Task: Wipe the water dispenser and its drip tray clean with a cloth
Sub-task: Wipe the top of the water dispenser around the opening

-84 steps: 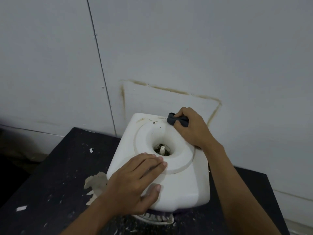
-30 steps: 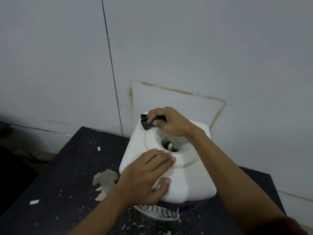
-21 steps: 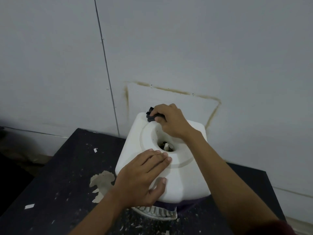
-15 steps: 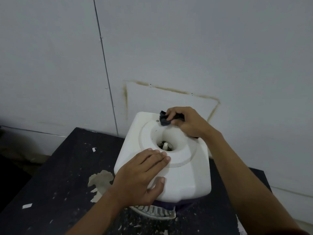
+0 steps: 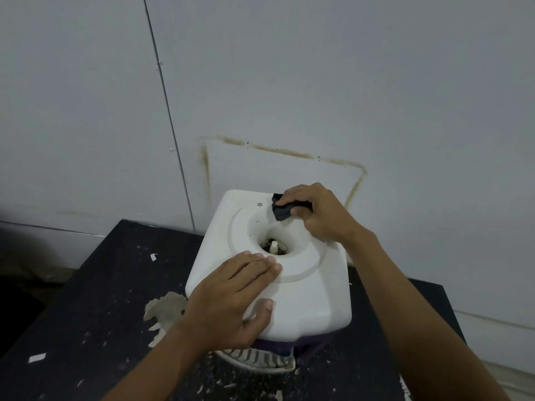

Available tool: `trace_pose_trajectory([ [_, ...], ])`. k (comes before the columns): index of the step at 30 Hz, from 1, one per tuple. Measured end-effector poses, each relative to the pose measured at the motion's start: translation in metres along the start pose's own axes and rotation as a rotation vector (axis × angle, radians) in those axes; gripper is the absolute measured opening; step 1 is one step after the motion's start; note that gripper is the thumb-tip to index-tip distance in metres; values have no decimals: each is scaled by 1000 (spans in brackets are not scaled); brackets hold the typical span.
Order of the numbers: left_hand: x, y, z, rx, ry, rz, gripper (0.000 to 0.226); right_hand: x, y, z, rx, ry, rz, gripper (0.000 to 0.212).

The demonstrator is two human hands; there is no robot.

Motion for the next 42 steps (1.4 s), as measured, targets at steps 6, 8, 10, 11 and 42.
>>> trace_pose_trajectory([
  [6, -1, -1, 1, -5, -4, -12, 49, 30, -4, -23, -108, -143, -113, 37],
  [8, -2, -1, 1, -3, -5, -10, 49, 24, -4, -14, -69, -149, -138, 37],
  [10, -2, 0, 2, 2, 2, -2, 49, 16, 1, -18, -61, -138, -23, 36],
  [11, -2, 0, 2, 5, 4, 1, 49, 17, 2, -25, -73, -127, 19, 36],
  [42, 0, -2, 5, 25, 28, 0, 49, 30, -18, -55, -46, 62, -121, 27],
])
Point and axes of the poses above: each hand's wrist, its own y-axis towards the middle knuckle, its own x-axis out of the palm, z = x × y, the point moved 10 cm from there along y, towards the middle knuckle, and after that the axes turned 10 degrees about z, right-handed, at the moved point
